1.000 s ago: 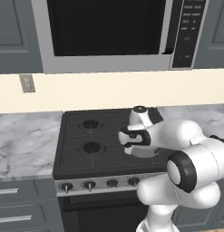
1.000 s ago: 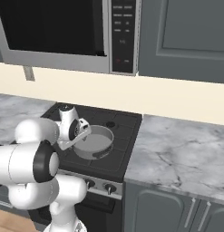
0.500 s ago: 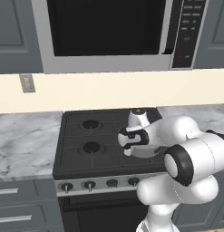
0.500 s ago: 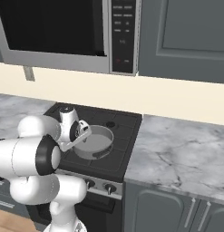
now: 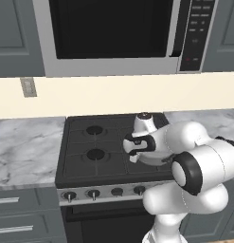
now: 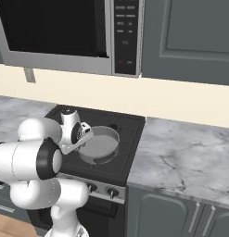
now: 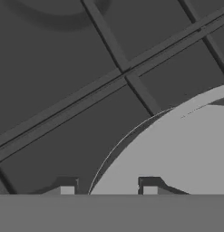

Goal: Move the pot and pan from the stove into the sink.

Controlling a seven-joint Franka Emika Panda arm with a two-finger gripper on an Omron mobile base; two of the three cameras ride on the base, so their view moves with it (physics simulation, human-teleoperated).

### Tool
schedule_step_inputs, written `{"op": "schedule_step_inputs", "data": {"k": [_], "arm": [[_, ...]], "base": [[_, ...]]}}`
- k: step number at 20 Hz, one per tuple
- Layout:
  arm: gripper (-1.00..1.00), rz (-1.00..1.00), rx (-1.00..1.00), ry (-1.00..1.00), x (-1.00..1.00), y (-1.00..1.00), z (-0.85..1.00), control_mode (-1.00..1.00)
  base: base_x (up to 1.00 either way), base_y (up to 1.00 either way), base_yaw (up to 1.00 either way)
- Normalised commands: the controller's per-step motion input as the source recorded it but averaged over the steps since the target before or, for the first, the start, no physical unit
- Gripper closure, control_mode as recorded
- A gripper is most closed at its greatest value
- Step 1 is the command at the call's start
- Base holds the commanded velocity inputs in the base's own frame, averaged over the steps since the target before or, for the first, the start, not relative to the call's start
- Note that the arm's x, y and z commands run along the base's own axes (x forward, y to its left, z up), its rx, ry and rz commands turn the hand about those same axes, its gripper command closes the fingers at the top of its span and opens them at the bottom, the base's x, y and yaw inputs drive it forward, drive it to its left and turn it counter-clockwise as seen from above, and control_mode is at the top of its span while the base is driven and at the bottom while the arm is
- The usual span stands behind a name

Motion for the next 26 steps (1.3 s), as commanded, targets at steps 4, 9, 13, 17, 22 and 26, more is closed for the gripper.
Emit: {"op": "schedule_step_inputs", "data": {"k": [4, 9, 13, 17, 22, 26], "arm": [[1.00, 0.00, 0.00, 0.00, 0.00, 0.00, 0.00, -1.00], [1.00, 0.00, 0.00, 0.00, 0.00, 0.00, 0.05, -1.00], [1.00, -0.03, 0.00, 0.04, -0.02, 0.00, 0.43, -1.00], [1.00, -0.04, 0.00, 0.08, -0.16, 0.00, 0.68, -1.00], [1.00, 0.00, 0.00, 0.07, -0.46, 0.00, 0.67, -1.00], [1.00, 0.00, 0.00, 0.07, -0.59, 0.00, 0.66, -1.00]], "base": [[0.00, 0.00, 0.00], [0.00, 0.00, 0.00], [0.00, 0.00, 0.00], [0.00, 0.00, 0.00], [0.00, 0.00, 0.00], [0.00, 0.00, 0.00]]}}
